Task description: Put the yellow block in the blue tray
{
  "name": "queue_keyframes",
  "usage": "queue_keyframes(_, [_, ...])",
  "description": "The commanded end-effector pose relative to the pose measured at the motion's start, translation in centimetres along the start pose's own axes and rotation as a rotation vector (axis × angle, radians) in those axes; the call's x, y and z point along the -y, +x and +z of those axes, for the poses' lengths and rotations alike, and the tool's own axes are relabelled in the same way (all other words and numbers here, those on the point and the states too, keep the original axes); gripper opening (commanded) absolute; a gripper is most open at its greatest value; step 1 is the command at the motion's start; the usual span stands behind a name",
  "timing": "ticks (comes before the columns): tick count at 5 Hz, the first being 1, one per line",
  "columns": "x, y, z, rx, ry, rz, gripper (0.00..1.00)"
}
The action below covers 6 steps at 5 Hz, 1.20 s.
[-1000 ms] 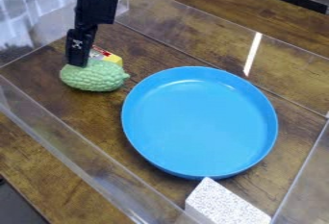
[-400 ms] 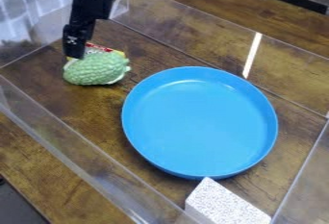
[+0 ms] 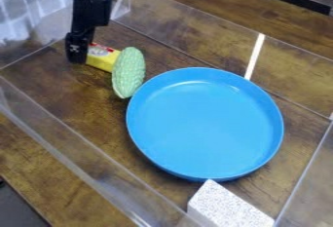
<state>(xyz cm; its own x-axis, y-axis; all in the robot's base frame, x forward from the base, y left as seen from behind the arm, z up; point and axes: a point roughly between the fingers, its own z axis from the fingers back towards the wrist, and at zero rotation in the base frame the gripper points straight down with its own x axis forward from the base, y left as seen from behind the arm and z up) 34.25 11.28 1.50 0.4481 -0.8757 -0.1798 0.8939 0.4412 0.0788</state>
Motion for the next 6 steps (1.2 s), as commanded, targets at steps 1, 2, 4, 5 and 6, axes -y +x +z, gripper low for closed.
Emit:
queue_keyframes(1, [-0.3,0.8,-0.2,0.008,0.016,-0.043,1.00])
queue_keyframes(2, [-0.5,0.8,0.1,0.010,0.019,-0.050,1.00])
queue_keyframes(4, [-0.7,0.9,0.7,0.015,0.028,-0.061,1.00])
queue_keyframes(5, [-0.8,0.9,0.9,0.017,0.032,-0.065,1.00])
queue_keyframes(6, [-0.9,0.9,1.1,0.019,0.035,-0.067,1.00])
